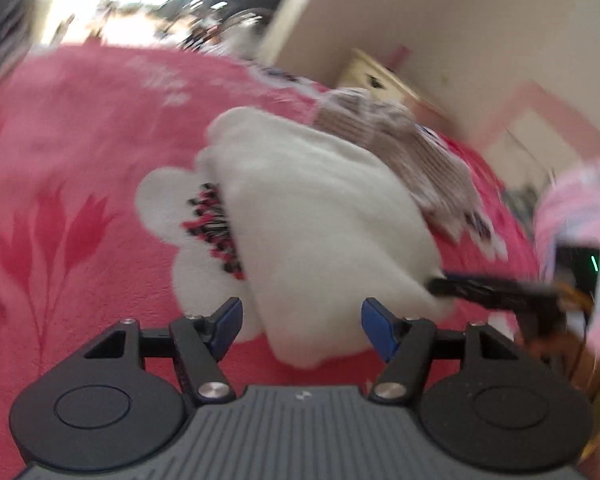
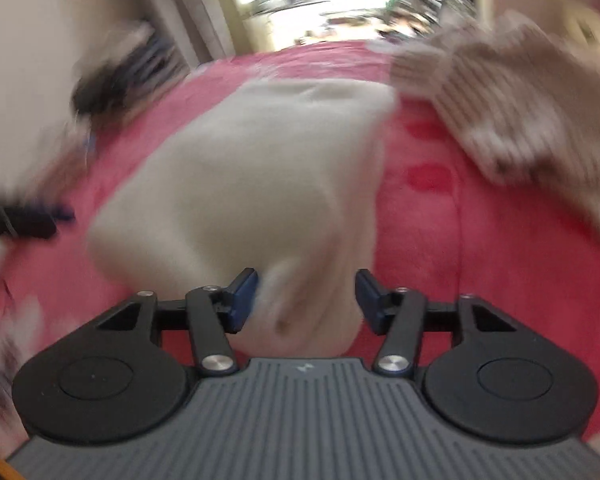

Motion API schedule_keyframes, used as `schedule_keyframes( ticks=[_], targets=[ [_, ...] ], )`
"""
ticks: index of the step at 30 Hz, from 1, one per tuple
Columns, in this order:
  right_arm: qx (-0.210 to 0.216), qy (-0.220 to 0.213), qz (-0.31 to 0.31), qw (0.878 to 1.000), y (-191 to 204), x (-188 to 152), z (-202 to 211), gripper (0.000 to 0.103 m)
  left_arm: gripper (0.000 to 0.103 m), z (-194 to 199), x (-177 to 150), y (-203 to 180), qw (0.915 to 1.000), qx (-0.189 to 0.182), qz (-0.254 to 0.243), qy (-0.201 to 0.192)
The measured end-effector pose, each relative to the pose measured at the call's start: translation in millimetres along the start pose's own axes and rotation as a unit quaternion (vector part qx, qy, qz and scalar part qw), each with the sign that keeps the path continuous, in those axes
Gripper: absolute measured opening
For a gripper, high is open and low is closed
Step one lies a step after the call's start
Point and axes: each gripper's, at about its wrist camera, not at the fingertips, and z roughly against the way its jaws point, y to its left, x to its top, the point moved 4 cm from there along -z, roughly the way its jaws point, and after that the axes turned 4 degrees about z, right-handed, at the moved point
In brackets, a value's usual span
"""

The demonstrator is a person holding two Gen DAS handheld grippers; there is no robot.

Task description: Fold clothes

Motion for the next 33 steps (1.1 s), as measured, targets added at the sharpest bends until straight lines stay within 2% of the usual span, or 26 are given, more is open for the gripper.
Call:
schedule_keyframes(
  ticks=[3,6,8,9,11,12,15,22,23,28,33],
  targets=[
    [0.050,-0.026,-0.114,0.992,-19.3,1.8,4.2,0.055,0.069,-21.6,11.4,13.5,0.9988,-0.024,0.036,0.022],
    [0.092,-0.049,-0.218,0.970,-42.3,4.9,2.4,0.060,0.077,-42.1,11.3,22.3,0.9961,-0.049,0.058,0.045],
    [0.104,-0.044,-0.252,0.961,-53.8,3.7,-4.1,0.075,0.084,-52.2,10.8,26.2,0.9949,-0.062,0.061,0.052],
    [0.105,-0.033,-0.262,0.959,-58.0,2.4,-8.8,0.078,0.085,-56.0,9.8,27.8,0.9943,-0.068,0.062,0.054],
    [0.094,0.010,-0.265,0.960,-62.1,-4.3,-23.1,0.082,0.088,-62.7,4.6,31.7,0.9921,-0.082,0.071,0.064],
    [0.102,0.024,-0.273,0.956,-63.7,-8.7,-30.4,0.083,0.088,-66.3,2.4,34.0,0.9905,-0.090,0.078,0.069],
    [0.150,0.042,-0.309,0.938,-65.0,-18.5,-45.8,0.086,0.091,-76.8,-1.2,42.4,0.9839,-0.115,0.108,0.085],
    [0.201,0.069,-0.279,0.936,-42.6,-5.0,-78.0,0.088,0.090,-95.7,0.6,35.0,0.9788,-0.145,0.110,0.094],
    [0.205,0.069,-0.278,0.936,-40.5,-3.3,-81.8,0.086,0.083,-97.1,0.4,33.7,0.9771,-0.150,0.117,0.096],
    [0.213,0.061,-0.297,0.929,-35.3,-2.3,-76.5,0.065,0.074,-91.0,1.2,30.5,0.9710,-0.167,0.136,0.104],
    [0.222,0.060,-0.300,0.926,-22.6,-1.6,-66.5,0.064,0.073,-69.8,3.3,28.0,0.9713,-0.168,0.133,0.104]
  ],
)
